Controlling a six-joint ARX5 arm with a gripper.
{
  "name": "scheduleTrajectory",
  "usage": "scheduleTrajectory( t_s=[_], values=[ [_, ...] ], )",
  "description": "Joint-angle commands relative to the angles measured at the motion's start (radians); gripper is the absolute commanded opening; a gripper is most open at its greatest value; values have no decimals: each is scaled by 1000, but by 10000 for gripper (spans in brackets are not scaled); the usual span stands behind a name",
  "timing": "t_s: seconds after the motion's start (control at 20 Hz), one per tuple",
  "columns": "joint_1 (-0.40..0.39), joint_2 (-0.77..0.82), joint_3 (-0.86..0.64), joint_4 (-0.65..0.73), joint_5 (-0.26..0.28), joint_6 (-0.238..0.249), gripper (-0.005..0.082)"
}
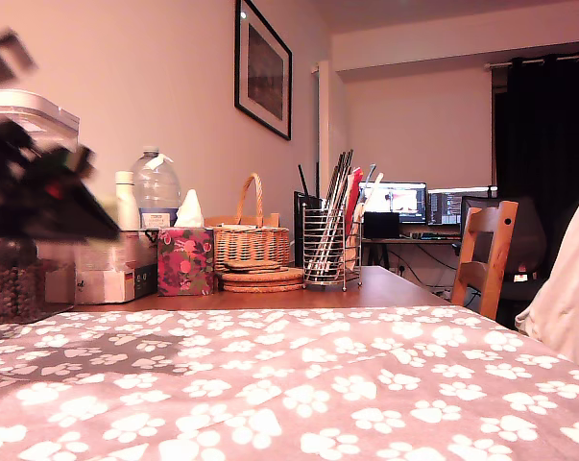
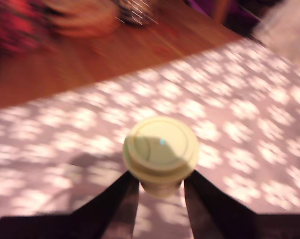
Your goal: Pick up the coffee capsules on the table and drop them inside the coffee cup
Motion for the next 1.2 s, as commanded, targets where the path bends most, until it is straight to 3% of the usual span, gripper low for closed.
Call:
scheduleTrajectory(
  t_s=[0.0, 0.55, 0.8, 1.15],
  values=[
    [42, -21, -20, -17, 19, 12, 55],
    [381, -121, -20, -89, 121, 45, 55],
    [516, -121, -20, -85, 127, 41, 55],
    [562, -120, -20, -82, 133, 34, 55]
  ],
)
